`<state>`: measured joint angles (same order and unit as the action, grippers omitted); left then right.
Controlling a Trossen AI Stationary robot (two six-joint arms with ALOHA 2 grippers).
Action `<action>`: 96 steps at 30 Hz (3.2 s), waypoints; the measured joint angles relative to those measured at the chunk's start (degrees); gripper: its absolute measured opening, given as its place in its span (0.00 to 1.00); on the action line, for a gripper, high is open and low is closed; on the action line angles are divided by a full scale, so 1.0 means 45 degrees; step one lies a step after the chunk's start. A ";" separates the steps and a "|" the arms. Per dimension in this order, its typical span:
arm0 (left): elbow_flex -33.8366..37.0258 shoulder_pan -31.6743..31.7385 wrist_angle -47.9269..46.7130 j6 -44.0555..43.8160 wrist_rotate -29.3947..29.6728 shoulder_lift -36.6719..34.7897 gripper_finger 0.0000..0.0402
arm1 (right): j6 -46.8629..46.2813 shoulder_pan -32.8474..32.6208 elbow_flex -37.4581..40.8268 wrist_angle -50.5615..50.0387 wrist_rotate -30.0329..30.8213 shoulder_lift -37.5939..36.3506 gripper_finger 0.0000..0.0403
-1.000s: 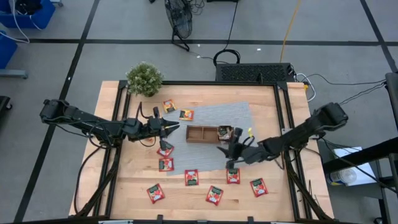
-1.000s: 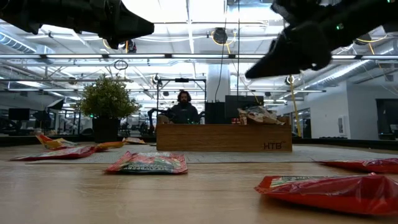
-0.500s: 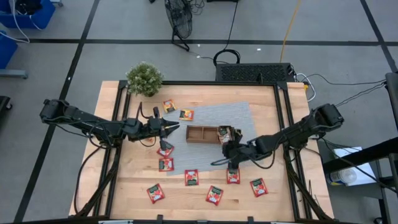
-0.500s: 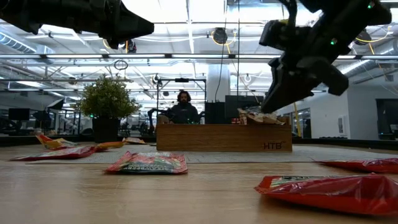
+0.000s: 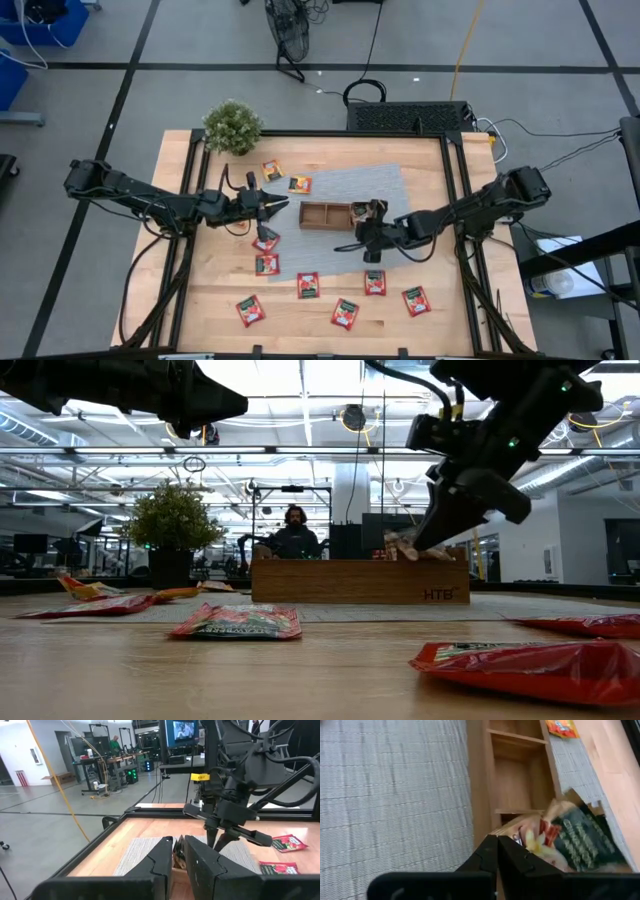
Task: Pick & Place Tea
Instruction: Put the brown tea bag into the right section of the wooden organizer, then adjust the wooden organizer
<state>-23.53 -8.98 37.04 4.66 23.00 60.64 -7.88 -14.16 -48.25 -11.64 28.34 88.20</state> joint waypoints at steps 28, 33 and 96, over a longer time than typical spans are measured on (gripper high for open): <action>0.0000 0.0003 0.0005 -0.0002 0.0000 0.0000 0.14 | -0.0122 0.0569 0.0879 0.0807 0.0281 -0.0005 0.00; 0.0000 0.0003 0.0005 0.0001 0.0000 0.0000 0.14 | -0.0418 0.0879 0.0876 0.0787 -0.0569 -0.0005 0.00; 0.0000 0.0001 0.0005 0.0000 0.0000 0.0000 0.14 | -0.2996 -0.0632 0.2433 0.1073 0.1433 -0.0763 0.00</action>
<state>-23.53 -8.98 37.06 4.65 23.00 60.64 -21.36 -17.01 -37.30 -6.81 34.79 84.77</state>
